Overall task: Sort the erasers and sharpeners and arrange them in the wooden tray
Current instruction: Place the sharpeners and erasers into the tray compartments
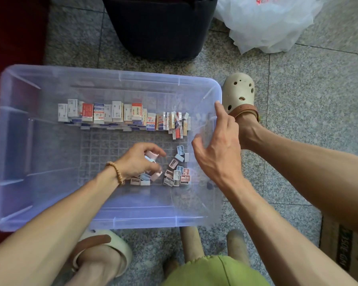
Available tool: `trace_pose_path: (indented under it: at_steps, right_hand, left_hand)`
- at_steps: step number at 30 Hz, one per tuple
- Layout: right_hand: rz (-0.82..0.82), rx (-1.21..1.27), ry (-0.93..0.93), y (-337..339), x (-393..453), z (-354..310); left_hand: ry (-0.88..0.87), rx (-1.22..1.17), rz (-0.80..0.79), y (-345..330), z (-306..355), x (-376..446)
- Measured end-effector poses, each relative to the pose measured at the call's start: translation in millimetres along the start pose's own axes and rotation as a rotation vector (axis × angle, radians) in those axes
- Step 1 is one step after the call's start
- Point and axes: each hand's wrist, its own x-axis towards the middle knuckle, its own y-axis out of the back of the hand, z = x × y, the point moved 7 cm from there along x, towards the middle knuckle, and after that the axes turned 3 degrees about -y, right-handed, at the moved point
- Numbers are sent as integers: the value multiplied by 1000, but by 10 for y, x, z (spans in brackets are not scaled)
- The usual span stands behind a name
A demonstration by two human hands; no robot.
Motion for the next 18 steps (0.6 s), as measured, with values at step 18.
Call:
trace_pose_path:
  at_steps: [18]
  right_hand:
    - [-256,533,203,166,-463,-1214]
  left_hand:
    - [-199,-840,384,745,1094,-1343]
